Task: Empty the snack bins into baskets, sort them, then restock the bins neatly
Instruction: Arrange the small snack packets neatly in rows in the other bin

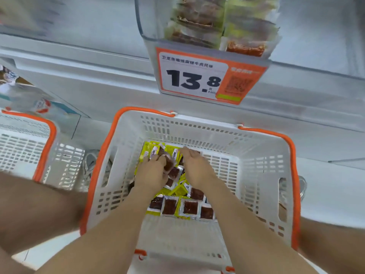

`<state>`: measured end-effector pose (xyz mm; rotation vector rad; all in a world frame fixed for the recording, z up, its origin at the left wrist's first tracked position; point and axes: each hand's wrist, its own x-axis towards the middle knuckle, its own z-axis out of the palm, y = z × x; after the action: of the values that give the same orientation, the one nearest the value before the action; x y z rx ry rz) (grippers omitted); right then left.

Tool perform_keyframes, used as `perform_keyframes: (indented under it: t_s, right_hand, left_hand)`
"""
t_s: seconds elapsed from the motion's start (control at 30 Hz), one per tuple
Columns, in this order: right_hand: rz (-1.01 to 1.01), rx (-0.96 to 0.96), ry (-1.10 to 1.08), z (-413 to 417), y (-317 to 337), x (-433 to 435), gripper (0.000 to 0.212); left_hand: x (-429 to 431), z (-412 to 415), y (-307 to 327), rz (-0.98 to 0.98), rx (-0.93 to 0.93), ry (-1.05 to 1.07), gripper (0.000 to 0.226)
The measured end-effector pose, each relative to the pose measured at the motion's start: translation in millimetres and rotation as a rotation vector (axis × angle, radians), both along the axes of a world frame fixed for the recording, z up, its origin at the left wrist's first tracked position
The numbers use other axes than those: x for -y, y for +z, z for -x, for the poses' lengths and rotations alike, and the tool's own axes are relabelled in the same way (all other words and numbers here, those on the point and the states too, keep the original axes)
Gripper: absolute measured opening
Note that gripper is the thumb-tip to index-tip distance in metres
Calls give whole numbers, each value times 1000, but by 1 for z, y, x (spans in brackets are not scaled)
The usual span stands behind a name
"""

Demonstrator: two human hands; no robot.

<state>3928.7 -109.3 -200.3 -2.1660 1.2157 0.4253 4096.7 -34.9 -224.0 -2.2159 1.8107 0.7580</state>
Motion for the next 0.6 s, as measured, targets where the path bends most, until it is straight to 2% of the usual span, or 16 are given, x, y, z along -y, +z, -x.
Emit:
perform_keyframes:
  t_s: [0.07,0.1,0.2,0.27,0.33,0.43,0.5,0.6]
  right_hand:
    - [-110,-17,71,-8,-11,0,96]
    - [-128,-42,99,-12,-18,-1,92]
    - [16,-86,61,-22,-29,-5,67]
    - [71,-53,-50,-28,-34,-5,51]
    - [23,0,-108,-33,-36,-4,48]
    - [3,14,-128,-35,-41,1,45]
    - [34,36,-186,-36,-43,4,44]
    - [-82,13,-256,-39,-46,10,75]
  left_hand:
    - [-6,-2,0,0,-68,26,58]
    - [-9,-4,-1,20,-143,67,63]
    - [-10,-6,2,135,-373,228,70]
    - [-5,-11,1,229,-412,283,60]
    - [4,-18,-3,258,-307,236,56]
    - [15,-35,-15,190,1,42,75]
    - [18,-41,-20,63,15,-35,75]
    - [22,-38,-15,-23,31,4,62]
